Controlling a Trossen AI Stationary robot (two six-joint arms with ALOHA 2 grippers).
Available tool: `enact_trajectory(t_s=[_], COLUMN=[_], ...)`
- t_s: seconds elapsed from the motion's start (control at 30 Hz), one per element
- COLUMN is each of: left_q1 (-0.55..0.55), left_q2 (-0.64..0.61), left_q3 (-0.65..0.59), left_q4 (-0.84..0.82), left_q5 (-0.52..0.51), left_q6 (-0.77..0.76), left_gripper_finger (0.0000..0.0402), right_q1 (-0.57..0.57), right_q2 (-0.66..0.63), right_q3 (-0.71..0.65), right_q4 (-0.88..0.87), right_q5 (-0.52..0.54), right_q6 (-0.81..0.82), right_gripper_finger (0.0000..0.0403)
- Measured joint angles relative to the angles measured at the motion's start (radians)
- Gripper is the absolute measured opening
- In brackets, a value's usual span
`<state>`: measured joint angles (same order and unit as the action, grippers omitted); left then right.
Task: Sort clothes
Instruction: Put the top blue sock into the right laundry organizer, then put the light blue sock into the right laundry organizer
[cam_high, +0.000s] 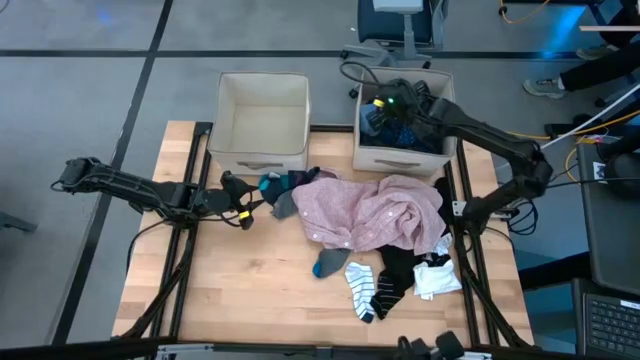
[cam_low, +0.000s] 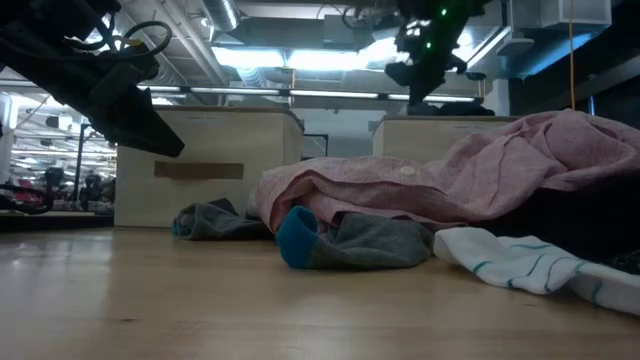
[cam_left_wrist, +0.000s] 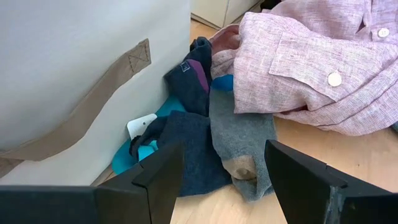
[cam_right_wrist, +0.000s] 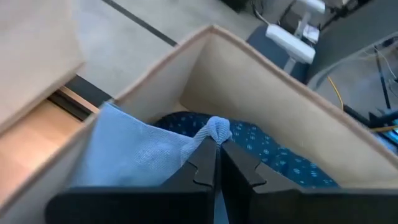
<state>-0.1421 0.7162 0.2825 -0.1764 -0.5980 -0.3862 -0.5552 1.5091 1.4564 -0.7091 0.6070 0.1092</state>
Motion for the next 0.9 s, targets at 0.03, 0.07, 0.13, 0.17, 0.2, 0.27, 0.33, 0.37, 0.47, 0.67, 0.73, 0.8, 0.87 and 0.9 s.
enact_trajectory(t_s=[0.03,0.07,0.13,0.17,0.2,0.27,0.33,0.37,0.47,0.67,0.73,0.8,0.87,0.9], left_q1=[0.000,0.000,0.000,0.000,0.000,0.000,0.000,0.000,0.000,0.000,0.002,0.012,0.032,0.043], left_q2=[0.000,0.000,0.000,0.000,0.000,0.000,0.000,0.000,0.000,0.000,0.000,0.000,0.000,0.001], left_q3=[0.000,0.000,0.000,0.000,0.000,0.000,0.000,0.000,0.000,0.000,0.000,0.000,0.000,0.000], left_q4=[0.000,0.000,0.000,0.000,-0.001,-0.001,-0.001,-0.001,-0.002,-0.064,-0.080,-0.085,-0.084,-0.084], left_q5=[0.000,0.000,0.000,0.000,0.000,0.000,0.000,0.000,0.000,0.000,-0.006,-0.033,-0.067,-0.075], left_q6=[0.000,0.000,0.000,0.000,0.000,0.002,0.009,0.010,0.007,-0.005,-0.021,-0.049,-0.087,-0.108], left_gripper_finger=[0.0217,0.0217,0.0217,0.0217,0.0217,0.0217,0.0217,0.0217,0.0217,0.0217,0.0217,0.0217,0.0217,0.0217], right_q1=[-0.005,-0.011,-0.011,-0.011,-0.011,-0.008,-0.004,0.004,0.029,0.163,0.233,0.303,0.376,0.410], right_q2=[0.010,0.019,0.030,0.032,0.032,0.032,0.033,0.030,0.020,0.016,0.015,0.019,0.041,0.055], right_q3=[0.000,0.000,0.000,-0.001,-0.001,0.008,0.039,0.062,0.156,0.346,0.351,0.350,0.350,0.350], right_q4=[0.000,0.000,0.003,0.008,0.013,0.004,-0.034,-0.063,-0.165,-0.295,-0.274,-0.269,-0.266,-0.267], right_q5=[0.000,0.000,-0.020,-0.033,-0.043,-0.067,-0.080,-0.085,-0.084,-0.101,-0.109,-0.112,-0.111,-0.109], right_q6=[0.001,0.007,0.019,0.019,0.018,0.010,-0.012,-0.014,-0.016,0.018,0.018,0.017,0.017,0.017], right_gripper_finger=[0.0017,0.0018,0.0028,0.0037,0.0048,0.0076,0.0106,0.0121,0.0159,0.0205,0.0212,0.0215,0.0215,0.0216])
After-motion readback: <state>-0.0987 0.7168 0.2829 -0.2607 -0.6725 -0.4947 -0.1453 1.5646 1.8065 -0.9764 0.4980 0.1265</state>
